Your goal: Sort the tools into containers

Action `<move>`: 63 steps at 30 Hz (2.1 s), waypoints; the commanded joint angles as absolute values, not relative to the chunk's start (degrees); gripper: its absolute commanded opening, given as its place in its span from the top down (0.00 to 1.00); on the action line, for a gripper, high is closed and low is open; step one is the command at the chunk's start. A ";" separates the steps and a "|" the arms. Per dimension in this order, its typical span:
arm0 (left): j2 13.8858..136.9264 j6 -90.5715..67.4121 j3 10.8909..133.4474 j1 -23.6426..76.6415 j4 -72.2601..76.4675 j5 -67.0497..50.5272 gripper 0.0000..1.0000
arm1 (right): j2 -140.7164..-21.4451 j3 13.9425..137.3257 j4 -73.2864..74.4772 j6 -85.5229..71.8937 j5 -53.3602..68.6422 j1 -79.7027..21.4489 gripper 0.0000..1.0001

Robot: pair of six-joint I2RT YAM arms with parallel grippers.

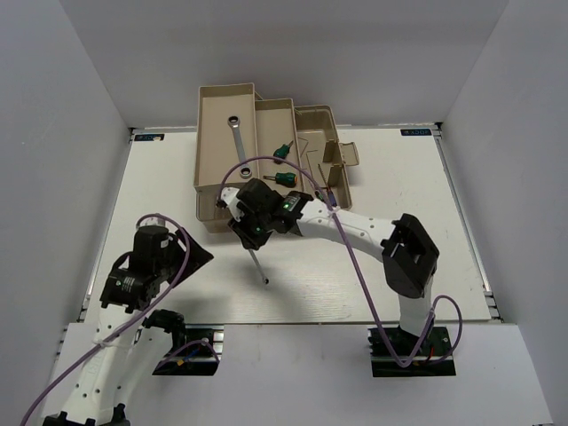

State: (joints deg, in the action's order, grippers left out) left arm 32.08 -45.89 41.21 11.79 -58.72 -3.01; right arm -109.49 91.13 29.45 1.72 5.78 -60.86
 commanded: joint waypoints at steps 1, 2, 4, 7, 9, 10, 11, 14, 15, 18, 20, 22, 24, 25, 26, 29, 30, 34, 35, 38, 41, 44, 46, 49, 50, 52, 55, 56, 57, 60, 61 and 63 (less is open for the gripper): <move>33.57 -45.35 39.38 11.95 -54.41 -7.11 0.22 | -105.03 93.60 27.95 1.23 6.59 -60.21 1.00; 33.57 -45.35 39.38 11.95 -53.10 -7.73 0.22 | -104.51 93.52 27.95 1.14 6.68 -60.38 1.00; 34.18 -45.35 37.89 11.95 -51.69 -9.83 0.22 | -103.80 93.34 28.04 1.14 6.77 -60.03 1.00; 34.89 -45.35 36.39 11.95 -48.70 -12.82 0.22 | -101.96 93.34 28.12 1.14 7.12 -59.50 1.00; 36.29 -45.35 35.51 11.43 -45.98 -15.55 0.22 | -100.90 93.34 27.95 1.23 7.21 -59.50 1.00; 36.30 -45.35 34.81 11.43 -45.10 -16.17 0.22 | -100.64 93.34 28.04 1.23 7.29 -59.41 1.00; 37.17 -45.35 34.80 11.43 -44.39 -16.87 0.23 | -100.37 93.51 28.04 1.23 7.47 -59.33 1.00; 39.28 -45.35 34.19 11.43 -42.55 -17.93 0.25 | -98.79 93.60 27.08 1.67 6.86 -59.93 1.00; 39.90 -45.35 34.19 11.43 -42.02 -18.63 0.25 | -97.92 93.52 26.81 1.93 6.68 -59.16 1.00; 41.30 -44.83 34.19 11.43 -41.40 -19.24 0.25 | -96.77 94.48 25.84 2.11 6.59 -59.15 1.00; 41.31 -44.82 34.19 11.43 -39.82 -19.25 0.25 | -95.72 95.53 25.75 2.02 6.68 -58.97 1.00; 42.71 -44.82 34.19 11.43 -39.29 -19.78 0.25 | -96.24 96.85 25.40 1.67 6.77 -58.71 1.00; 43.24 -44.82 34.72 11.43 -38.76 -20.30 0.25 | -95.71 98.08 25.40 1.23 6.94 -58.54 1.00; 43.24 -44.82 34.72 11.43 -38.24 -20.91 0.25 | -95.63 98.35 25.05 1.06 7.03 -58.54 1.00; 43.24 -44.82 34.72 11.43 -38.23 -20.92 0.25 | -95.19 98.52 25.05 0.88 6.94 -58.45 1.00; 43.76 -44.82 35.33 11.43 -37.71 -20.92 0.25 | -95.01 100.37 24.26 0.44 6.68 -57.92 1.00; 43.77 -44.82 35.33 11.43 -37.71 -20.92 0.26 | -95.18 101.50 24.17 0.44 6.59 -57.92 1.00; 44.30 -44.82 36.56 11.43 -37.71 -20.92 0.26 | -96.41 104.41 22.94 -1.32 5.72 -56.87 1.00; 44.30 -44.82 37.08 11.43 -38.40 -20.13 0.26 | -96.94 105.55 22.68 -1.41 5.45 -56.26 1.00; 43.69 -44.82 37.62 11.43 -39.63 -19.60 0.26 | -98.69 109.41 21.18 -2.19 5.27 -54.94 1.00; 43.68 -44.82 37.62 11.43 -40.86 -19.60 0.26 | -102.28 115.30 20.48 -4.38 5.71 -53.35 1.00; 42.55 -44.82 38.23 11.43 -42.18 -19.07 0.26 | -104.85 121.19 19.78 -7.45 5.80 -51.16 1.00; 42.54 -44.82 38.75 11.43 -42.89 -18.54 0.26 | -107.57 124.36 18.38 -9.04 5.36 -50.45 1.00; 41.92 -44.82 39.29 11.43 -43.95 -17.41 0.26 | -110.29 126.91 16.97 -10.46 3.52 -48.87 1.00; 41.92 -44.82 39.29 11.43 -43.95 -17.40 0.26 | -111.09 126.39 14.35 -10.37 2.47 -48.43 1.00; 41.31 -44.82 39.81 11.43 -43.95 -16.79 0.26 | -113.90 126.56 12.14 -10.37 1.33 -47.64 1.00; 40.78 -44.30 40.86 11.43 -44.55 -14.60 0.25 | -118.11 127.18 9.94 -9.93 1.41 -46.93 1.00; 40.78 -44.30 40.87 11.43 -44.56 -14.07 0.25 | -119.52 127.44 9.67 -10.02 1.93 -46.85 1.00; 40.78 -44.30 41.57 11.43 -44.56 -13.45 0.25 | -120.14 127.79 9.93 -10.28 2.37 -46.67 0.98; 40.78 -43.16 43.23 11.43 -45.70 -10.64 0.24 | -121.73 127.88 10.46 -9.93 5.18 -45.71 0.65; 40.78 -43.15 44.03 11.43 -45.70 -9.94 0.24 | -122.08 127.88 10.63 -9.41 5.53 -45.53 0.47; 41.40 -42.46 44.82 11.43 -45.70 -8.27 0.22 | -121.99 127.71 10.72 -8.97 7.37 -44.74 0.37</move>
